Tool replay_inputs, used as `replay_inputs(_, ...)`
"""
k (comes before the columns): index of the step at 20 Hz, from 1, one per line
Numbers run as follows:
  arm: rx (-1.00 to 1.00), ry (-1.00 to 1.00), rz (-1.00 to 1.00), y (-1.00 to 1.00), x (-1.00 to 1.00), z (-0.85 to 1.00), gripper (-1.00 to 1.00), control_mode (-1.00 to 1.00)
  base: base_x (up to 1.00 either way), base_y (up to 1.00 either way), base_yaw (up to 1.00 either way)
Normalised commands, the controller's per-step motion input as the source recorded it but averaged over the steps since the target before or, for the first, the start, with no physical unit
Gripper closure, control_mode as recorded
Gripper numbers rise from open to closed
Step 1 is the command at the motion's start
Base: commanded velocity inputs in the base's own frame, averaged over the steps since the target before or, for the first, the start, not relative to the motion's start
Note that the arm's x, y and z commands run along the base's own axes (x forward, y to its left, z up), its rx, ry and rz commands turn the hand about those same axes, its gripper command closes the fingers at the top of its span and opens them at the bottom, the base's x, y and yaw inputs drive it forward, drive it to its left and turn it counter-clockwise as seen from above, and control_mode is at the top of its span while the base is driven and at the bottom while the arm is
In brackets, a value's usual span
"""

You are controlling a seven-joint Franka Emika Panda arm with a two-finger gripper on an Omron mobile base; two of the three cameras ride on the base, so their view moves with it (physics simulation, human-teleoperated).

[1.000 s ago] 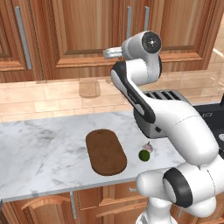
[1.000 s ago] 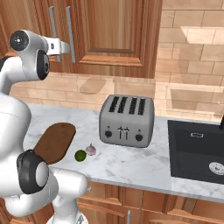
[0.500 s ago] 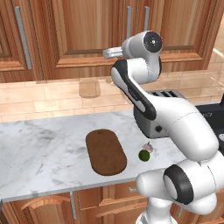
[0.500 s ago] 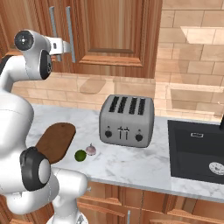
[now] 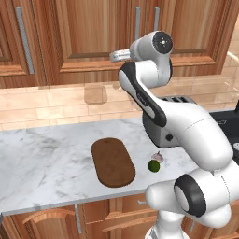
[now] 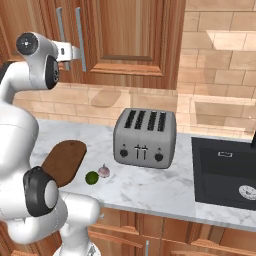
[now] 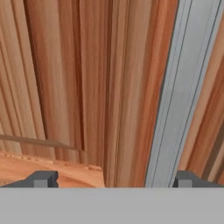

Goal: Open the cabinet. Place the bowl and condiment on the counter. Then place the lime and garlic on the cutting board.

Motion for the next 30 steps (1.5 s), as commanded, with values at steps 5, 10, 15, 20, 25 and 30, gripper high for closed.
replay_inputs(5,-0.10,0.12,0.00,0.10,0.26,-0.44,1.00,-1.00,0.00,0.00,0.00)
replay_inputs(10,-0.08,0.10,0.03,0.08,0.18,-0.54,1.00,-1.00,0.00,0.00,0.00)
replay_inputs(15,-0.18,-0.11,0.06,0.54,0.12,-0.99,1.00,-1.00,0.00,0.00,0.00)
replay_inputs(20,0.00,-0.01,0.00,0.80,0.00,-1.00,1.00,-1.00,0.00,0.00,0.00)
replay_inputs(25,0.20,-0.01,0.00,0.99,0.05,-1.00,1.00,-1.00,0.00,0.00,0.00)
replay_inputs(30,0.24,-0.01,-0.03,1.00,0.02,-0.95,1.00,-1.00,0.00,0.00,0.00)
